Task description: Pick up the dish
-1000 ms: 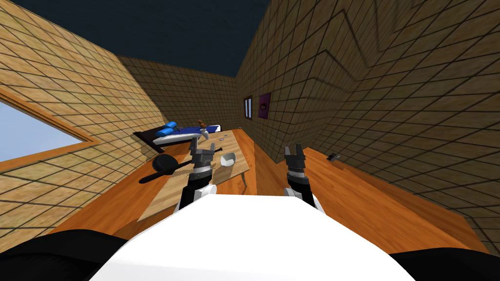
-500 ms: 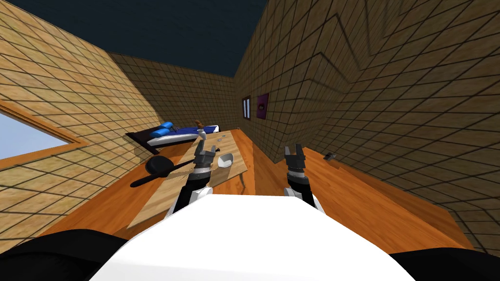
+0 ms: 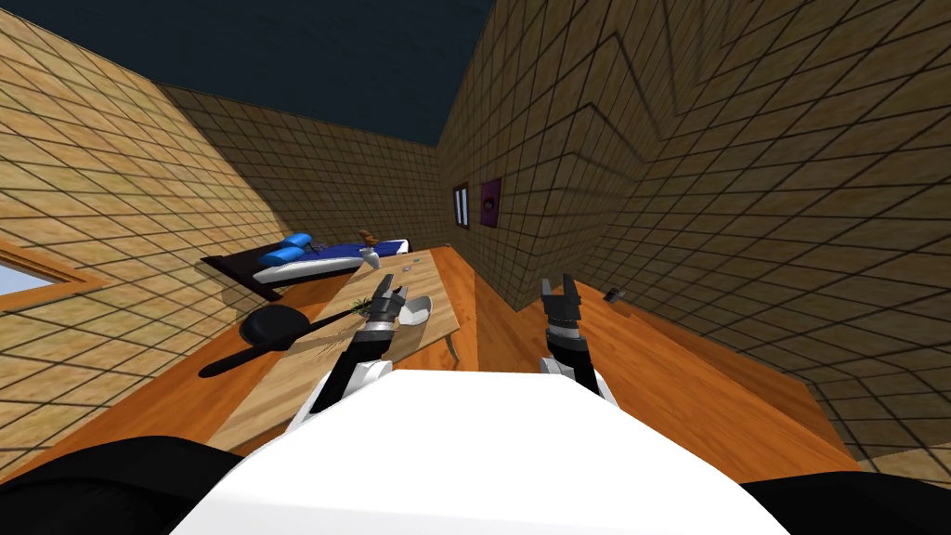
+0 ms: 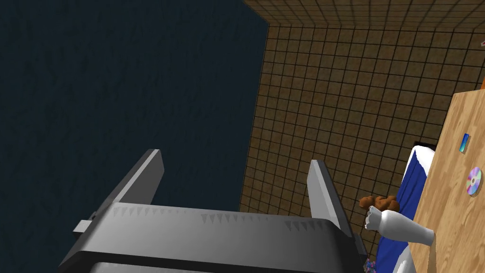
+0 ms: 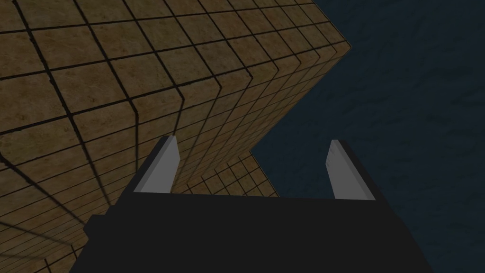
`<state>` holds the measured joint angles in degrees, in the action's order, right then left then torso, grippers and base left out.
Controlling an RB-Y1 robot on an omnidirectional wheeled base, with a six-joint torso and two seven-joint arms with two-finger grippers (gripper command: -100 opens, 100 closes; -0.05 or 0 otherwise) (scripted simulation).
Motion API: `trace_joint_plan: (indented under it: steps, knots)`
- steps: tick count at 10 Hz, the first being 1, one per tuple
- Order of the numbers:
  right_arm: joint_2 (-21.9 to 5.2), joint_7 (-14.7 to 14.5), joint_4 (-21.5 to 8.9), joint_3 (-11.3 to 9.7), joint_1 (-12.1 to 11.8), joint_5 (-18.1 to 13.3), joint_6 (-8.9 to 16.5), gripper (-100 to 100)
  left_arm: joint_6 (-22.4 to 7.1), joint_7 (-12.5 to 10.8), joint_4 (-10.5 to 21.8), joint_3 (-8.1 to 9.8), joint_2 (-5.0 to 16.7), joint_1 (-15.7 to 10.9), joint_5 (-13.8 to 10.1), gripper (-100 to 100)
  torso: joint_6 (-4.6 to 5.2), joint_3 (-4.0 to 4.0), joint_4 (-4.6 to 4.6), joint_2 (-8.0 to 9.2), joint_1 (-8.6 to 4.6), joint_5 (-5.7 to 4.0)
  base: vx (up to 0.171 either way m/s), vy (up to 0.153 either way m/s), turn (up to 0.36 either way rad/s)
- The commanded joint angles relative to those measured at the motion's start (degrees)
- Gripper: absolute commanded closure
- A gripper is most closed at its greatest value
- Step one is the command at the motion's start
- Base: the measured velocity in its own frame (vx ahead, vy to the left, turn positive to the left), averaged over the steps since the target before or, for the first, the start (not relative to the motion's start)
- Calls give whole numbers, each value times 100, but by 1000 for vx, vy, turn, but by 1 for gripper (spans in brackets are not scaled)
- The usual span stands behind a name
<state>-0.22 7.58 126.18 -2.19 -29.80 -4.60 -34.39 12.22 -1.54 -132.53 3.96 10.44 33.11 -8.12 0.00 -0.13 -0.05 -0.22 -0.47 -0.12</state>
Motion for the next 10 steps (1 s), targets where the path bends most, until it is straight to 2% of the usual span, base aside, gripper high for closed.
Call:
trace_joint_plan:
  steps: [1,2,4,5,6,7,8,9,10]
  knots:
    - [0,0,0,0,0,0,0,0,-286,81,85,155,82,53,-132,-100,0,0,0,0,0,0,59,-89,-88]
    - [0,0,0,0,0,0,0,0,-313,81,85,155,82,53,-132,-100,1,0,0,0,10,3,46,-57,-40]
    - [-1,0,0,0,0,0,0,0,-704,225,250,443,179,143,-378,-100,1,2,1,2,22,6,68,-109,-119]
    - [0,0,0,0,0,0,0,0,-828,225,250,443,179,143,-378,-100,1,-2,-1,-4,-3,1,61,-134,-31]
    - [0,0,0,0,0,0,0,0,-972,298,337,592,214,191,-507,-100,0,0,0,0,-4,-1,47,-120,-87]
    - [0,0,0,0,0,0,0,0,-1099,298,337,592,214,191,-507,-100,1,3,1,4,-2,0,45,-81,-53]
    - [0,0,0,0,0,0,0,0,-1265,370,425,745,243,240,-638,-100,0,4,2,7,14,3,70,-95,-101]
    - [0,0,0,0,0,0,0,0,-1374,370,425,745,243,240,-638,-100,0,2,1,2,10,3,63,-82,-35]
    - [0,0,0,1,0,0,0,0,-1547,438,512,898,267,288,-770,-100,0,1,1,2,15,3,47,-100,-88]
